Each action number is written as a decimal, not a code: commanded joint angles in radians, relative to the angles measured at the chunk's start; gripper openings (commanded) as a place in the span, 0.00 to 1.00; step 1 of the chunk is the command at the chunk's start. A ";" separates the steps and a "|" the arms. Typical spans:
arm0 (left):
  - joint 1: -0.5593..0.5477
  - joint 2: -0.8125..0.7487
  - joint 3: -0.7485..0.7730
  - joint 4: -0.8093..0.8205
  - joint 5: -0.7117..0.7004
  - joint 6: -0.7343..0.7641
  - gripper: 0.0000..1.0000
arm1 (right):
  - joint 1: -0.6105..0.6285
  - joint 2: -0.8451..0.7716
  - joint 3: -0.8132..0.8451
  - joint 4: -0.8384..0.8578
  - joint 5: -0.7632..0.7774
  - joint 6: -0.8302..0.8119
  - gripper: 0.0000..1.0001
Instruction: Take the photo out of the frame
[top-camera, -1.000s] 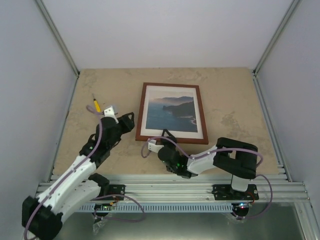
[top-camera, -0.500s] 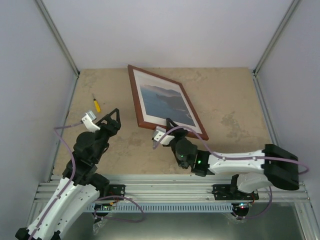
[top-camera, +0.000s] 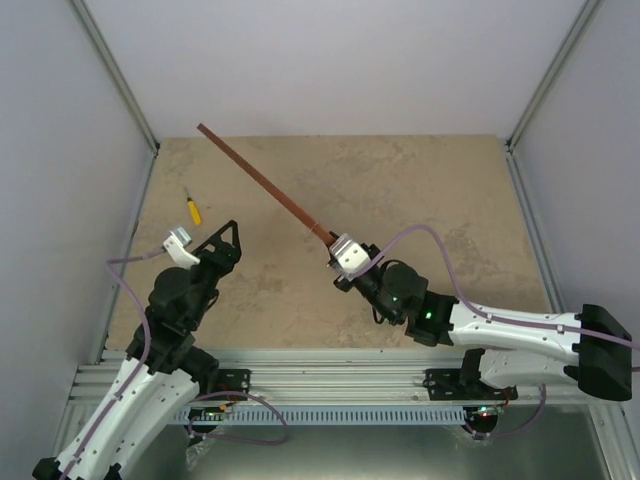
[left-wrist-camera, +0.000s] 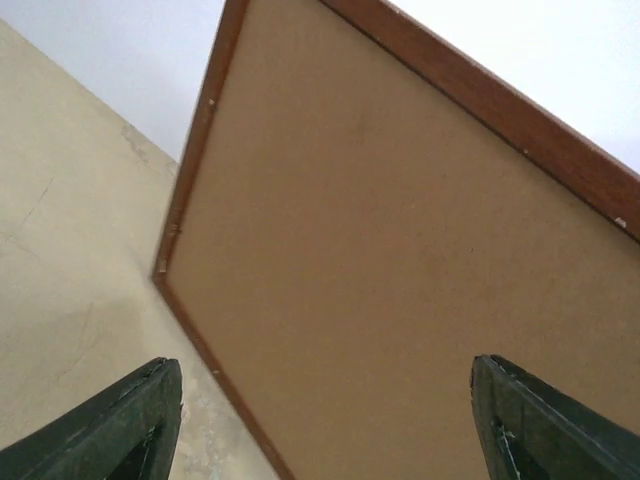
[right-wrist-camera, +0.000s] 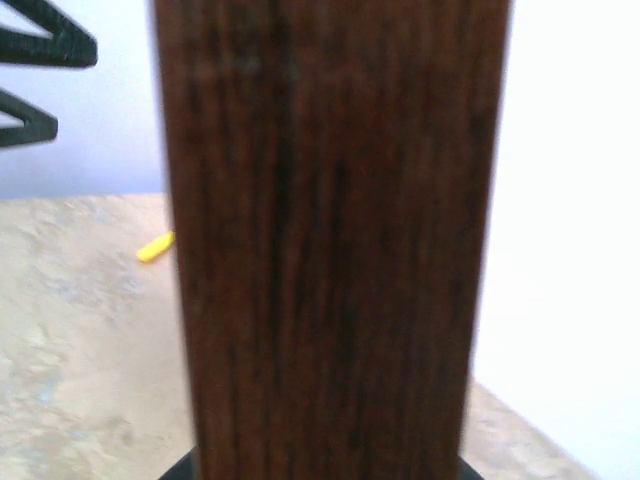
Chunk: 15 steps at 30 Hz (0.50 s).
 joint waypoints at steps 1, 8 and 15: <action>0.005 -0.009 -0.026 0.011 0.001 -0.024 0.81 | -0.091 -0.066 0.008 0.222 -0.188 0.339 0.01; 0.006 0.007 -0.036 0.009 0.004 -0.019 0.82 | -0.286 -0.099 -0.083 0.270 -0.388 0.766 0.00; 0.005 0.054 -0.052 0.027 0.006 -0.017 0.84 | -0.447 -0.115 -0.169 0.266 -0.523 1.054 0.00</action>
